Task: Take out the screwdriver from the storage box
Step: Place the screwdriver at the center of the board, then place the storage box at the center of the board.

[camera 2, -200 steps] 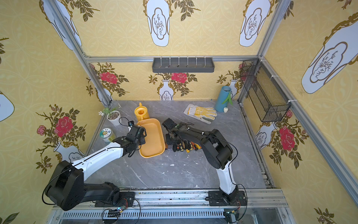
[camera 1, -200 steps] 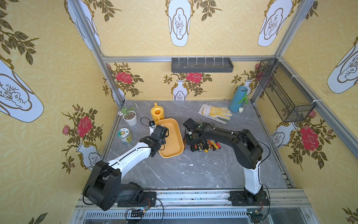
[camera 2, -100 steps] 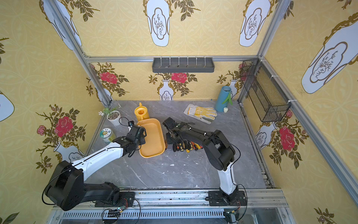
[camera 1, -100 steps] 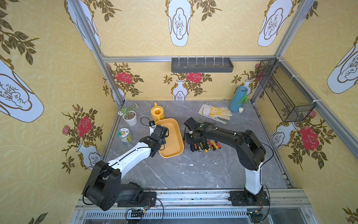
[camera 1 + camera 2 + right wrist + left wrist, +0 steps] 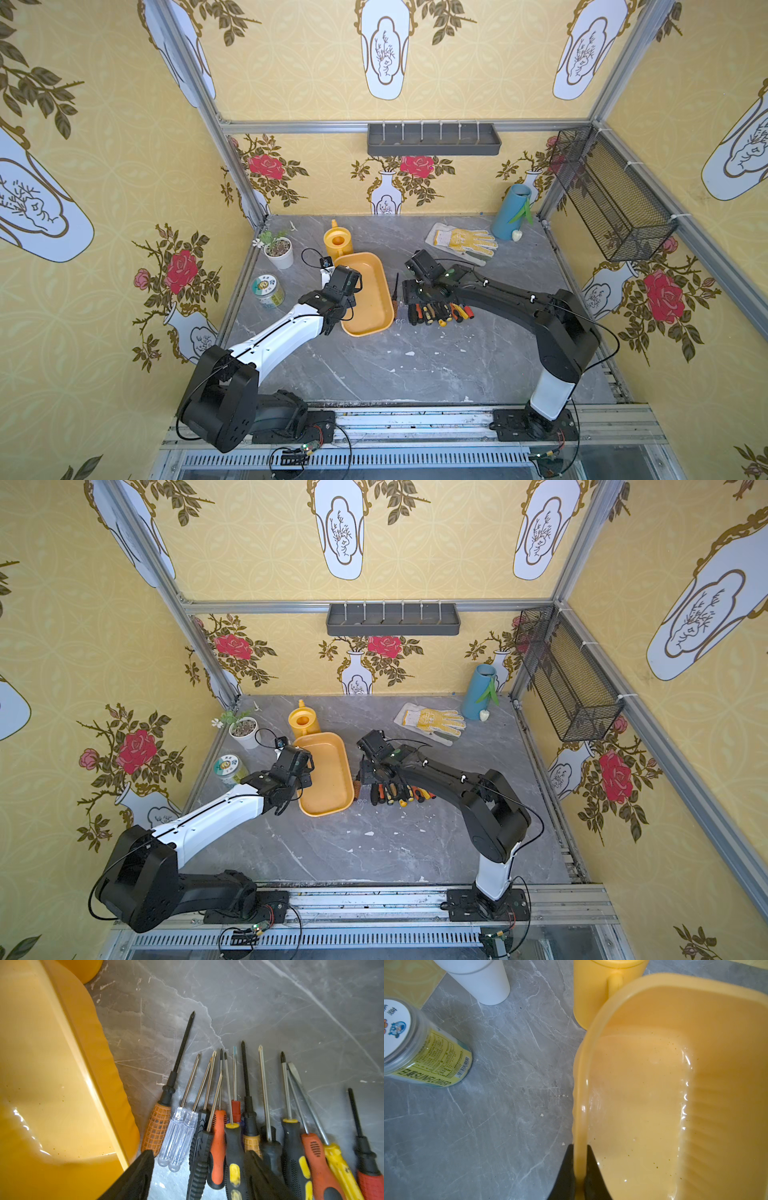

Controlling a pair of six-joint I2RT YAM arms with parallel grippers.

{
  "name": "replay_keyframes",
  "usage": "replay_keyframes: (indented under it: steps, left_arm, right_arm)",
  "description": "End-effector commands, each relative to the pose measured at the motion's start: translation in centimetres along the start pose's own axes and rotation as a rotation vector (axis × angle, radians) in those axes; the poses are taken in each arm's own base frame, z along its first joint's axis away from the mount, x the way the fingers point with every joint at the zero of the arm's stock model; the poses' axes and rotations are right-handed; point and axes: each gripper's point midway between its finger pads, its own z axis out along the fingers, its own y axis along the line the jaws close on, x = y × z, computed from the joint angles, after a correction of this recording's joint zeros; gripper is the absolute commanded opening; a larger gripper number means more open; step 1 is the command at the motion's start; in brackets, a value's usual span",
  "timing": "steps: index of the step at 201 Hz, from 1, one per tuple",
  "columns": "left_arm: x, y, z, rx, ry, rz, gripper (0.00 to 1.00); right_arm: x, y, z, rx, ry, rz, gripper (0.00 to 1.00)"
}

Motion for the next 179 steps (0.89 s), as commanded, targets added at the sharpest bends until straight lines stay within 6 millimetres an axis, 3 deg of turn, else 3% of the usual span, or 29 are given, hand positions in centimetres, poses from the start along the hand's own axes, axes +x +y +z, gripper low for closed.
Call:
replay_keyframes:
  steps: [1,8,11,114,140,179]
  left_arm:
    - [-0.6,0.1,-0.2,-0.009,-0.017,0.012,0.0]
    - [-0.7,0.1,-0.2,-0.011,-0.018,0.016,0.0]
    - [-0.7,0.1,-0.2,-0.011,-0.019,0.016,0.0]
    - [-2.5,-1.6,-1.2,0.075,-0.005,0.156,0.0]
    - [-2.3,-1.5,-0.4,0.108,0.043,0.176,0.0]
    - [-1.2,-3.0,1.0,0.193,0.142,0.218,0.0]
  right_arm:
    - [-1.0,-0.3,-0.5,0.017,-0.049,-0.005,0.85]
    - [-1.0,-0.4,-0.6,0.019,-0.052,-0.004,0.9]
    - [-1.0,-0.4,-0.6,0.018,-0.055,-0.005,1.0]
    - [-2.1,-2.5,-3.0,0.109,-0.131,-0.039,0.97]
    - [-2.1,-3.3,-3.3,0.121,-0.136,-0.031,0.97]
    - [-2.1,-4.0,-4.0,0.125,-0.144,-0.025,0.97]
